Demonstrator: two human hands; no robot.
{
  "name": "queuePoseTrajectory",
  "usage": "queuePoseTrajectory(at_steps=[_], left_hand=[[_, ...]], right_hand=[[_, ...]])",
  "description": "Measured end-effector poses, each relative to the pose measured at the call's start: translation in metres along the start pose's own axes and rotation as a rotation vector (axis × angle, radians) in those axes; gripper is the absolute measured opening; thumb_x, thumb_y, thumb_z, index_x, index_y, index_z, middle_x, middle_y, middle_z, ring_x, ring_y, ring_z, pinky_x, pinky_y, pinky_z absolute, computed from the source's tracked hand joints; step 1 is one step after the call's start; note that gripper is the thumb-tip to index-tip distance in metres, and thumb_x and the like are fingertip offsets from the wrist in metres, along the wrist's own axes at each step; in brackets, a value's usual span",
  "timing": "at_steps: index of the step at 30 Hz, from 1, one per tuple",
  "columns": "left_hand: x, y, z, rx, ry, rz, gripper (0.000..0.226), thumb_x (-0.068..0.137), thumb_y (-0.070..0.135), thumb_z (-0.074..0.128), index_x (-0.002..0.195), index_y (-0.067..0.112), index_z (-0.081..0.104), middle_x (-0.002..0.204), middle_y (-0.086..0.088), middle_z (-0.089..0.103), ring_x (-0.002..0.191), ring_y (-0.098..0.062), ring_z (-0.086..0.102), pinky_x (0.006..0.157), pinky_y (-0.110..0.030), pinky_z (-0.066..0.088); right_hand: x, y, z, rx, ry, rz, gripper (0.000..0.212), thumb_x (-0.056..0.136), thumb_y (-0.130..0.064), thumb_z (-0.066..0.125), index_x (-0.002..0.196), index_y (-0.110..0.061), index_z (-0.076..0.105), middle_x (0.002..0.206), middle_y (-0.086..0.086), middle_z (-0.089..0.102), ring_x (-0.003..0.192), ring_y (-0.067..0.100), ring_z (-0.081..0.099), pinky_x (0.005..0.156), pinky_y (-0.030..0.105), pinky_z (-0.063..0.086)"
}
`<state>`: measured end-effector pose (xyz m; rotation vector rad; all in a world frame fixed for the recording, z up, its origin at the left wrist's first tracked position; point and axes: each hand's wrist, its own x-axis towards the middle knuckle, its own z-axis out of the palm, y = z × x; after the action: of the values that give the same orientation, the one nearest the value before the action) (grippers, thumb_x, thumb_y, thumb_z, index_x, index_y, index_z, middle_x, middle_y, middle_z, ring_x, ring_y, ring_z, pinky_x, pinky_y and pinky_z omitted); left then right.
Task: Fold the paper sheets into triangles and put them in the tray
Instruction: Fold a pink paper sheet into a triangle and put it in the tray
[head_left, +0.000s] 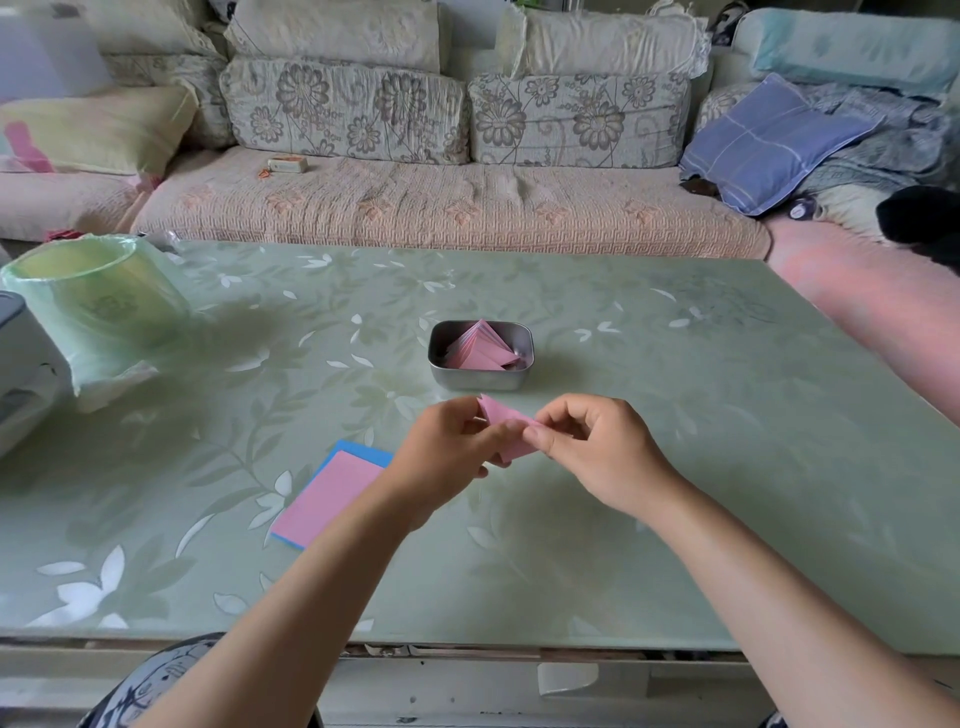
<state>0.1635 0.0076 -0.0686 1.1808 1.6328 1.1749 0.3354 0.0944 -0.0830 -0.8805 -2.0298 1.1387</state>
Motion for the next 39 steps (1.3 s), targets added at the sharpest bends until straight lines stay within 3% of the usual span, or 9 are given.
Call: queuePoseTrajectory(at_steps=[6,12,17,20,25,29,33,37,39], left_hand=[[0.002,-0.002,0.002,-0.022,0.026,-0.008,0.012,0.091,0.028,0.069,0.093,0.016,0.073,0.081,0.0,0.076,0.076,-0.013,0.073,0.065,-0.022,0.054],[0.0,-0.002,0.001,-0.055,-0.006,-0.027,0.012,0.091,0.025,0.069,0.094,0.014,0.073,0.078,-0.001,0.076,0.075,-0.012,0.074,0.066,-0.022,0.053],[0.0,-0.001,0.002,0.006,-0.016,0.03,0.006,0.092,0.02,0.067,0.095,0.021,0.071,0.078,0.005,0.076,0.073,-0.009,0.073,0.062,-0.016,0.051],[0.002,-0.001,-0.003,0.075,0.019,0.129,0.023,0.089,0.017,0.069,0.109,0.028,0.064,0.079,0.006,0.075,0.071,-0.007,0.07,0.062,-0.013,0.049],[0.002,-0.001,-0.022,0.213,-0.028,0.29,0.028,0.082,0.018,0.079,0.094,0.041,0.072,0.077,0.015,0.073,0.066,-0.001,0.065,0.064,-0.01,0.048],[0.001,-0.001,-0.026,0.186,-0.077,0.22,0.028,0.077,0.022,0.083,0.086,0.047,0.076,0.079,0.011,0.076,0.073,-0.013,0.071,0.072,-0.029,0.057],[0.0,-0.001,-0.022,0.213,-0.048,0.197,0.016,0.077,0.029,0.084,0.086,0.041,0.078,0.071,0.017,0.074,0.064,0.004,0.065,0.06,-0.01,0.047],[0.001,-0.003,-0.015,0.291,-0.001,0.126,0.01,0.076,0.029,0.084,0.083,0.034,0.079,0.068,0.024,0.071,0.058,0.01,0.062,0.052,-0.006,0.042],[0.002,-0.004,-0.01,0.364,0.015,0.092,0.007,0.076,0.03,0.083,0.081,0.033,0.079,0.064,0.027,0.068,0.056,0.01,0.06,0.049,-0.006,0.04]], right_hand=[[0.002,-0.002,0.001,0.095,0.02,0.068,0.014,0.084,-0.024,0.079,0.087,-0.033,0.068,0.074,-0.004,0.071,0.067,0.011,0.062,0.069,0.035,0.052],[0.0,-0.006,0.0,0.139,0.018,0.154,0.005,0.086,-0.023,0.078,0.082,-0.027,0.076,0.077,0.005,0.074,0.063,0.008,0.061,0.062,0.018,0.049],[0.001,-0.009,-0.004,0.158,-0.011,0.233,0.007,0.086,-0.018,0.077,0.079,-0.019,0.076,0.071,-0.004,0.073,0.061,0.008,0.06,0.061,0.016,0.048],[0.001,-0.011,-0.008,0.164,-0.039,0.271,0.004,0.086,-0.019,0.077,0.083,-0.016,0.077,0.073,-0.004,0.074,0.06,0.008,0.06,0.062,0.018,0.049],[0.001,-0.015,-0.02,0.187,-0.166,0.368,0.004,0.087,-0.018,0.076,0.084,-0.016,0.077,0.072,-0.003,0.07,0.06,0.01,0.059,0.067,0.025,0.05],[-0.001,-0.013,-0.026,0.179,-0.265,0.407,0.005,0.088,-0.017,0.075,0.083,-0.015,0.075,0.068,-0.003,0.067,0.058,0.011,0.058,0.063,0.023,0.049],[0.0,-0.01,-0.025,0.123,-0.242,0.41,0.005,0.087,-0.018,0.075,0.084,-0.014,0.075,0.071,-0.003,0.068,0.059,0.01,0.056,0.061,0.02,0.046],[0.001,-0.004,-0.019,0.026,-0.215,0.391,0.007,0.086,-0.018,0.076,0.079,-0.016,0.075,0.071,-0.005,0.07,0.061,0.009,0.055,0.058,0.015,0.044],[0.002,0.001,-0.013,-0.08,-0.194,0.379,0.009,0.084,-0.02,0.077,0.076,-0.018,0.075,0.069,-0.009,0.07,0.064,0.008,0.055,0.062,0.019,0.045]])
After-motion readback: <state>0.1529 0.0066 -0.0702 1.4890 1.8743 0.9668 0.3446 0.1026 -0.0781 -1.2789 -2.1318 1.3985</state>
